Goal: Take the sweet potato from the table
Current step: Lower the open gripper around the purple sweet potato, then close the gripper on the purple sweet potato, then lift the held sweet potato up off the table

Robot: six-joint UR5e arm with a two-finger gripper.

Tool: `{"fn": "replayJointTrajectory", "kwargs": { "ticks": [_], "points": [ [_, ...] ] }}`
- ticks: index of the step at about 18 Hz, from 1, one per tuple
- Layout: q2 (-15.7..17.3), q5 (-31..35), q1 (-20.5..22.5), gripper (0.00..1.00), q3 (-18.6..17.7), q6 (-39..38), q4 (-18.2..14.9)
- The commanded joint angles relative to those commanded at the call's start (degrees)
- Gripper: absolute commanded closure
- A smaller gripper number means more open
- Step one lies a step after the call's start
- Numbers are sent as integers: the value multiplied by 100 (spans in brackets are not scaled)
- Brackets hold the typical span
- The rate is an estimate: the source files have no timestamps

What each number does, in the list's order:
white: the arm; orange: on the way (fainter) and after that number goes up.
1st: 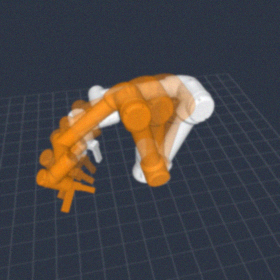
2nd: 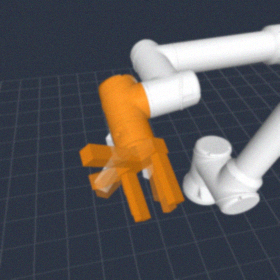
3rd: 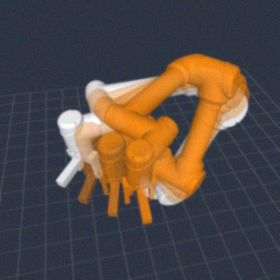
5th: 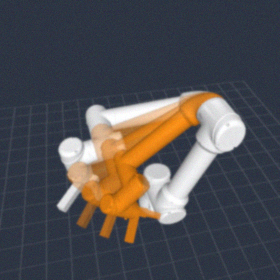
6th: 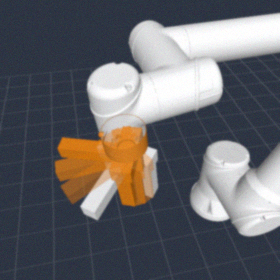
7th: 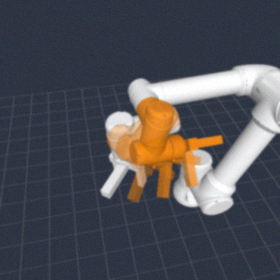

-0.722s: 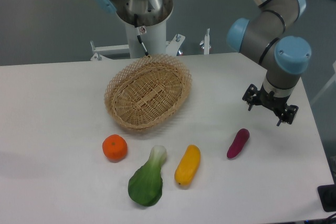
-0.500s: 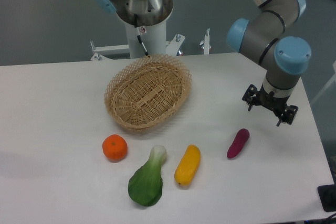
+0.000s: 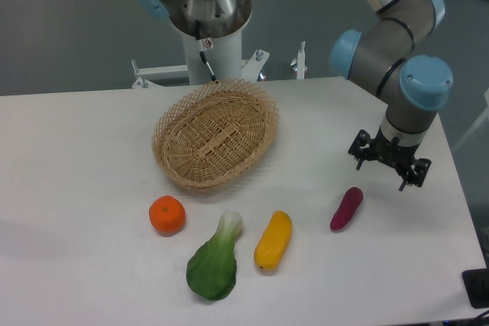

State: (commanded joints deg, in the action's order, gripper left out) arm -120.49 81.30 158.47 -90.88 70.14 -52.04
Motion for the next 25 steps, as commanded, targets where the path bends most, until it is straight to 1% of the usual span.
{"fn": "replayJointTrajectory", "kwargs": {
  "ticks": [2, 6, 9, 13, 14, 17, 19, 20, 21, 25],
  "points": [
    [-123, 9, -70, 0, 9, 18, 36],
    [-177, 26, -263, 0, -35, 18, 36],
    [-335, 44, -369, 0, 18, 18, 53],
    [-370, 44, -387, 0, -79, 18, 53],
    [-422, 44, -396, 5, -70, 18, 62],
    [-440, 53, -431, 37, -62, 18, 53],
    [-440, 61, -431, 56, -70, 18, 45],
    [-440, 61, -431, 63, -70, 18, 36],
    [-414, 61, -422, 68, -62, 26, 27],
    [-283, 70, -422, 68, -62, 0, -17]
  ]
}}
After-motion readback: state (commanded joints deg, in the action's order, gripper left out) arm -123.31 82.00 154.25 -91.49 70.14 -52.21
